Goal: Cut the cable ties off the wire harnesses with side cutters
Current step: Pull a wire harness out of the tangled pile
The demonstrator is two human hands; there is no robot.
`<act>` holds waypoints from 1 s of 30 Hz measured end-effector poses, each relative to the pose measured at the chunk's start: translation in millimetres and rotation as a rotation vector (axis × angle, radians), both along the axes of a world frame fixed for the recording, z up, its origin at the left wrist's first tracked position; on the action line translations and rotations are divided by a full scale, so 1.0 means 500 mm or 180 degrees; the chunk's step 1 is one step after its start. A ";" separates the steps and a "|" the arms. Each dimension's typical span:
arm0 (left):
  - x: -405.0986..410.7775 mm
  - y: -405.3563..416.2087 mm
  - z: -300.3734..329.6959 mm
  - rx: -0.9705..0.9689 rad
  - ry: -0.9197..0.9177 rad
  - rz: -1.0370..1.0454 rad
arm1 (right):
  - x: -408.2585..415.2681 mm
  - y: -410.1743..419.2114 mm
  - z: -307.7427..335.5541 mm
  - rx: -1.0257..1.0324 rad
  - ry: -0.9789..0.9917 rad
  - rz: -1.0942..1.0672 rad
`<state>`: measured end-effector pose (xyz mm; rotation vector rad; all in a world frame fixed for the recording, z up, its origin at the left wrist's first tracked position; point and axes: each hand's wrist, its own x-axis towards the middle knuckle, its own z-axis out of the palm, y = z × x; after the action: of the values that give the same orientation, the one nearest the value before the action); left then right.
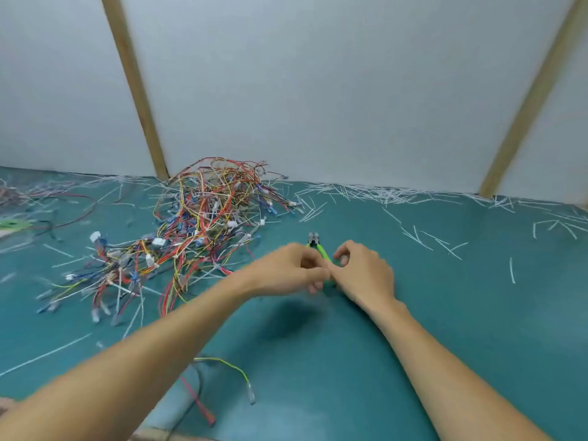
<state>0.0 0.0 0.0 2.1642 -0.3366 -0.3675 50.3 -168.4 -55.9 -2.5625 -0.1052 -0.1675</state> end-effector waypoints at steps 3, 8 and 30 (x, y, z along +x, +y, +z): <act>0.032 0.071 0.039 0.0585 -0.0900 0.0701 | -0.002 0.002 -0.005 -0.0250 -0.0154 0.0144; 0.121 0.183 0.086 0.1977 -0.2307 0.1897 | -0.001 0.004 -0.002 -0.0214 -0.0135 0.0192; 0.438 0.316 0.102 0.5042 -0.1530 0.1326 | 0.025 -0.002 -0.025 0.0082 -0.0265 0.0133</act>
<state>218.9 158.0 51.2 3.7675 0.3232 0.2983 62.9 -169.2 -68.6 -2.5258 -0.1867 -0.2582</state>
